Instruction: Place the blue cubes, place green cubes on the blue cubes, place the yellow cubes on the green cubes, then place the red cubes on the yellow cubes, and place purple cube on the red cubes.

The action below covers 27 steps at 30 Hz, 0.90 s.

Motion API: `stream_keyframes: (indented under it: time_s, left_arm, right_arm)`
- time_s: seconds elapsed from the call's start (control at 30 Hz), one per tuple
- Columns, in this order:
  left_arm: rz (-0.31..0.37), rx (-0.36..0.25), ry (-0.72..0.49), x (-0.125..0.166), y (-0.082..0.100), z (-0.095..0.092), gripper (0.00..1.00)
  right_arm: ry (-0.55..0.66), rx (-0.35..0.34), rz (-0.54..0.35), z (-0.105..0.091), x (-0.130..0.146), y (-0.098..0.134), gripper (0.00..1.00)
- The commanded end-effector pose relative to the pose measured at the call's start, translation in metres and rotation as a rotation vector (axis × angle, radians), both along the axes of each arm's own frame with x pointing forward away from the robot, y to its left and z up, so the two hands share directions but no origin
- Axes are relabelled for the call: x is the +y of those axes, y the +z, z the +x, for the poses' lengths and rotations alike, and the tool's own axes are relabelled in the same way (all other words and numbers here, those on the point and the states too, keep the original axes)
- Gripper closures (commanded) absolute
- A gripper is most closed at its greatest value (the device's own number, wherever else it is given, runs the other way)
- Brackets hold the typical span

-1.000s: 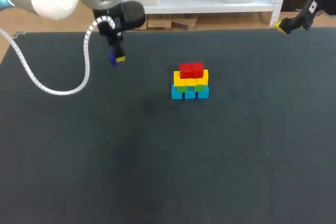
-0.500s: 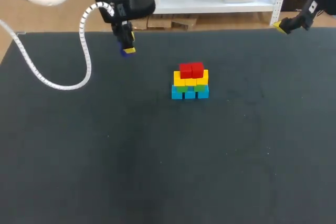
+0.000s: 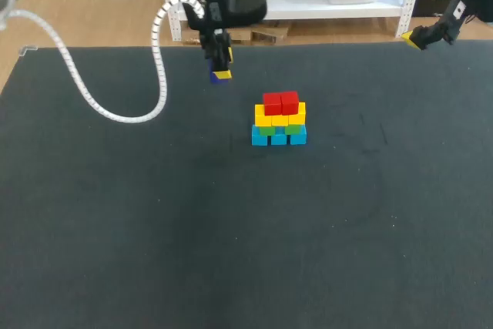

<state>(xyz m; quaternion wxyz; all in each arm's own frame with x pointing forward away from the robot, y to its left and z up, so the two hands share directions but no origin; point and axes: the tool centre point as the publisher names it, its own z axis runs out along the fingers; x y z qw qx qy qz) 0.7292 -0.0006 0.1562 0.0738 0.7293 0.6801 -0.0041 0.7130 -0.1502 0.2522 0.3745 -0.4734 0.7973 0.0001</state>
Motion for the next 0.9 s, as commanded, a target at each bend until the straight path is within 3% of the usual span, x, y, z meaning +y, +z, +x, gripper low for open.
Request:
stream_keyframes:
  time_s: [0.03,0.33,0.9]
  left_arm:
    - [0.042,0.037,-0.02,-0.018,0.0,0.009,1.0]
    - [0.05,0.092,-0.041,-0.044,-0.004,0.009,1.0]
    - [-0.006,0.184,-0.062,-0.072,-0.013,-0.006,1.0]
  right_arm:
    - [-0.006,-0.006,-0.002,-0.001,0.001,-0.001,0.0]
    - [-0.006,-0.006,-0.002,-0.001,0.001,-0.001,0.0]
    - [-0.006,-0.006,-0.002,-0.001,0.001,-0.001,0.0]
